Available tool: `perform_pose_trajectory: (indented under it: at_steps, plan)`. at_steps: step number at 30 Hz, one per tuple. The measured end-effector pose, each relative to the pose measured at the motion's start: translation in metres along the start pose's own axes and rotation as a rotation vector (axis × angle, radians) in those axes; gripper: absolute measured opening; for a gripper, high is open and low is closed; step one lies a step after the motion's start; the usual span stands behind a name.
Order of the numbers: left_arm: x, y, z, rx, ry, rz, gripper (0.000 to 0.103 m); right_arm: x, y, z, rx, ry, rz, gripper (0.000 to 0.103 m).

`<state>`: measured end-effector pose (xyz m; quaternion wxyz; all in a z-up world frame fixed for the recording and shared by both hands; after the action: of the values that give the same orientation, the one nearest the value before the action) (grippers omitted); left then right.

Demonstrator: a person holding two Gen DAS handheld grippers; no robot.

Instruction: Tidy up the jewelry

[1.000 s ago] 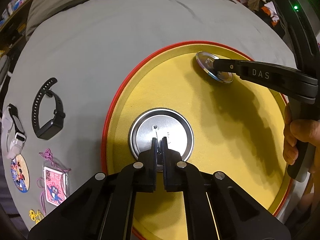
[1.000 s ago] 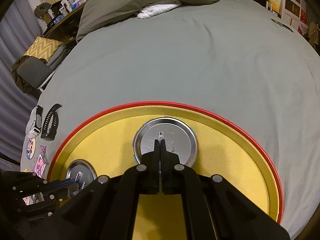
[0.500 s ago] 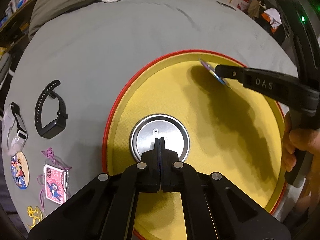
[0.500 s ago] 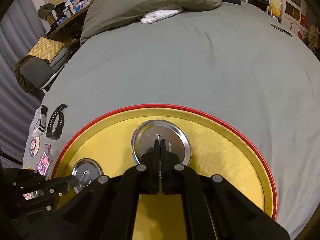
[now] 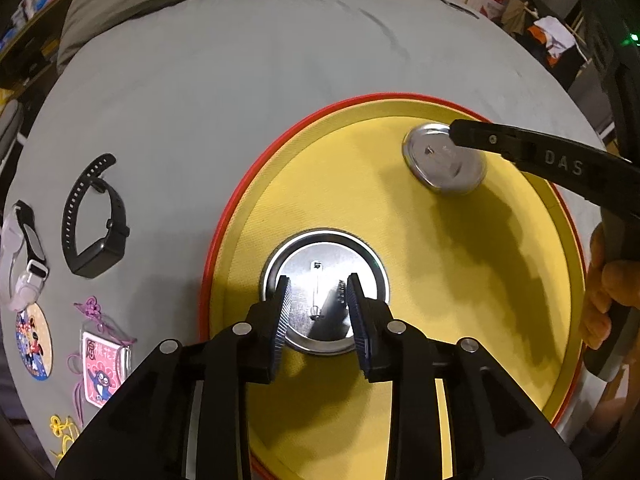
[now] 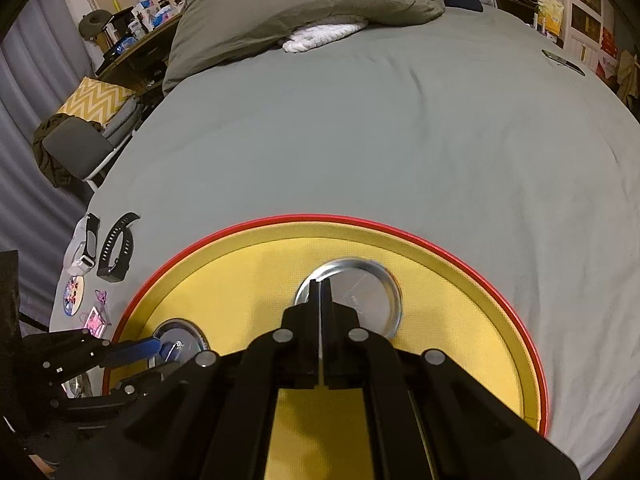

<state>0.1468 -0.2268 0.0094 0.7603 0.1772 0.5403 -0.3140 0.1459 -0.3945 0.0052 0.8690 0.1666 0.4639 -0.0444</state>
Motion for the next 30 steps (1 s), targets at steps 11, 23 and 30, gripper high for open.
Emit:
perform_pose_trajectory:
  at_steps: [11,23,30]
  plan:
    - [0.005,-0.007,0.003,0.016,-0.009,0.006,0.025,0.009,-0.006,-0.003,0.017,0.03,-0.017,0.002]
    - [0.008,-0.011,0.002,0.051,-0.006,-0.002,0.057,0.022,-0.009,-0.001,-0.033,0.045,-0.04,0.015]
    - [0.007,-0.01,0.003,0.039,-0.01,-0.021,0.06,0.021,-0.006,-0.001,-0.062,0.029,-0.047,0.036]
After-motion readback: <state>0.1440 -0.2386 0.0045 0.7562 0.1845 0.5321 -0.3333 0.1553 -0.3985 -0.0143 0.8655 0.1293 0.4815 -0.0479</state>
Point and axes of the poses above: each gripper's, at about its wrist camera, not at the fingertips, and x roughly the way its jaws point, y to its left, z to its top, the point moved 4 cm from there along x, roughly the way its jaws point, and after that the axes turned 5 degrees about x, right-handed, at the moved point
